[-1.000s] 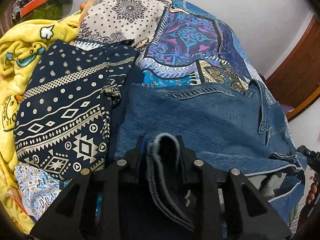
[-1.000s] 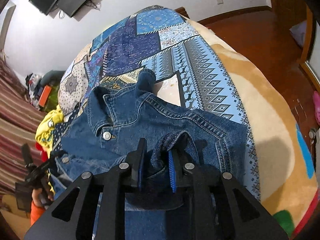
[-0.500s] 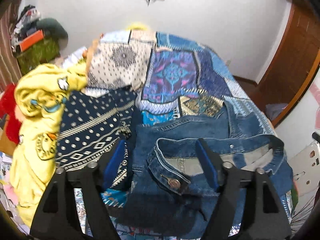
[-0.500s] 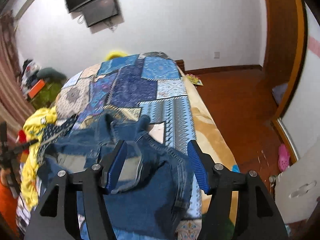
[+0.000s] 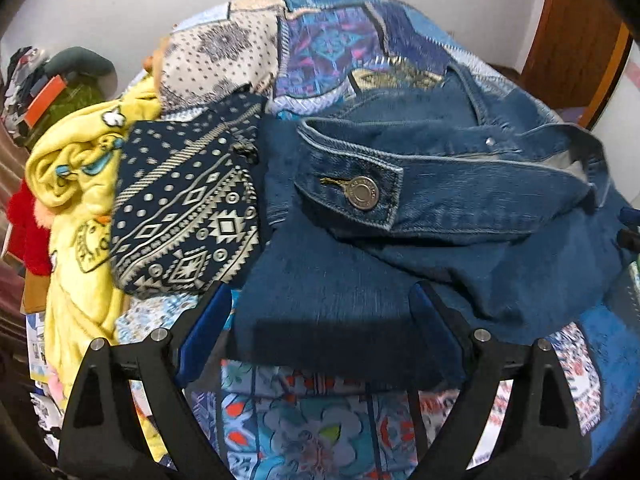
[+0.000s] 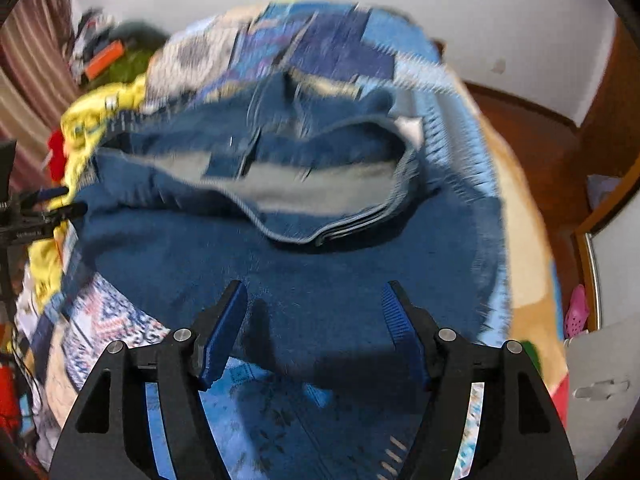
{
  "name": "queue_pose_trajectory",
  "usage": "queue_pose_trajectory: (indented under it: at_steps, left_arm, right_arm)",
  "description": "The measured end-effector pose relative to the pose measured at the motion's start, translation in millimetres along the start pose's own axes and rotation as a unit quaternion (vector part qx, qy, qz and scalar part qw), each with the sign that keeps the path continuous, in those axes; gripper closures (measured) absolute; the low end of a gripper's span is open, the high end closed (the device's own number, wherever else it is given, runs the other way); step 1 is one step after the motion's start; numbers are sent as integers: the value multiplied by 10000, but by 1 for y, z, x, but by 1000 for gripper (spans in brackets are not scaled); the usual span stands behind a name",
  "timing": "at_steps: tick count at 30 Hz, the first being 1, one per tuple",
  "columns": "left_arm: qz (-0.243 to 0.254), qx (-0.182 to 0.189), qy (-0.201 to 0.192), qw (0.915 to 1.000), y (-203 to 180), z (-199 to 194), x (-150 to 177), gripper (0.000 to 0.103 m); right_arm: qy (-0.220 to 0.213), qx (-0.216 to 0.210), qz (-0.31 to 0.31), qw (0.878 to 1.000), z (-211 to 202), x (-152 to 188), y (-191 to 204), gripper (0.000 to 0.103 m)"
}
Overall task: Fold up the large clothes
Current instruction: 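Fold the hem up toward the collar with both grippers and release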
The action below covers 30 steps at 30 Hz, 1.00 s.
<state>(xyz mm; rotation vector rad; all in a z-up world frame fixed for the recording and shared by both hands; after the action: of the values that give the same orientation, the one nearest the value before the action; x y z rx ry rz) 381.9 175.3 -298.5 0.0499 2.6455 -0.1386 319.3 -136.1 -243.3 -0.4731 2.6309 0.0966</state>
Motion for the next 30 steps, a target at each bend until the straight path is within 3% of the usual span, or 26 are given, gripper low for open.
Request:
queue_pose_trajectory:
  at_steps: [6, 9, 11, 16, 19, 22, 26, 30]
  left_arm:
    - [-338, 129, 255, 9990, 14, 36, -36, 12]
    - [-288, -164, 115, 9994, 24, 38, -64, 12]
    - [-353, -221, -45, 9991, 31, 36, -81, 12]
    - [-742, -353, -443, 9956, 57, 23, -108, 12]
    - [-822, -210, -549, 9949, 65, 16, -110, 12]
    - [-802, 30, -470, 9957, 65, 17, -103, 12]
    - [-669, 368, -82, 9970, 51, 38, -83, 12]
    - [-607, 644, 270, 9957, 34, 64, -71, 12]
  right_arm:
    - [463, 59, -520, 9976, 39, -23, 12, 33]
    - [524, 201, -615, 9965, 51, -46, 4, 33]
    - [418, 253, -428, 9979, 55, -62, -5, 33]
    - [-327, 670, 837, 9937, 41, -99, -49, 33]
    - [-686, 403, 1344, 9877, 19, -105, -66, 33]
    - [-716, 336, 1299, 9884, 9, -100, -75, 33]
    - [-423, 494, 896, 9939, 21, -82, -76, 27]
    - [12, 389, 650, 9971, 42, -59, -77, 27]
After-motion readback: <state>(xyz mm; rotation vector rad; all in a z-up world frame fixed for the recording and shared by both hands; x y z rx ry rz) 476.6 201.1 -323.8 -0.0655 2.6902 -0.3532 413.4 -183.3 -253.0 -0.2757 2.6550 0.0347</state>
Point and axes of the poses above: each gripper's, at about its wrist camera, not at the fingertips, and z roughly the way its jaws point, y to its left, x to its underside, the point moved 9 cm from there along z, roughly the way its jaws point, and after that the axes turned 10 degrees about x, right-handed, at the moved point
